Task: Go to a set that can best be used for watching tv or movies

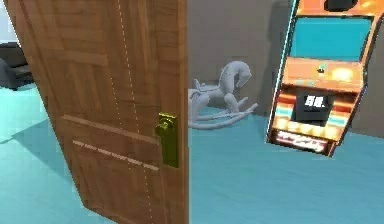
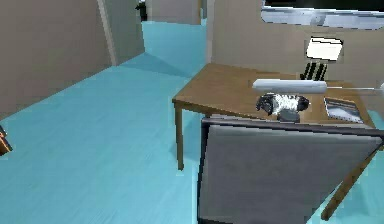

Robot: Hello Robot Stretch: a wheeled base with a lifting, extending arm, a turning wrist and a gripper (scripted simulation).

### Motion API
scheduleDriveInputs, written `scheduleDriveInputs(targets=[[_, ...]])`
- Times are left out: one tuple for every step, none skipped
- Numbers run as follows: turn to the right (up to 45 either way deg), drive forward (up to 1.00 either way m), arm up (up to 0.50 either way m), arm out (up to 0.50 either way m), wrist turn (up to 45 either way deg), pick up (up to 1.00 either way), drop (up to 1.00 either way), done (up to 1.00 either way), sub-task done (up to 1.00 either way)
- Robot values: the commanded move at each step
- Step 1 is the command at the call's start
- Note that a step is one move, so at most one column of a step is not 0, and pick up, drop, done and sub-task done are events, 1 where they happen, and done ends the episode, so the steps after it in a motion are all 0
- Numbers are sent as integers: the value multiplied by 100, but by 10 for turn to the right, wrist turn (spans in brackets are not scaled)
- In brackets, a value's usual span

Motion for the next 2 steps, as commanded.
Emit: scheduleDriveInputs(targets=[[0, 25, 0, 0, 0, 0, 0, 0, 0], [450, 0, 0, 0, 0, 0, 0, 0, 0]])
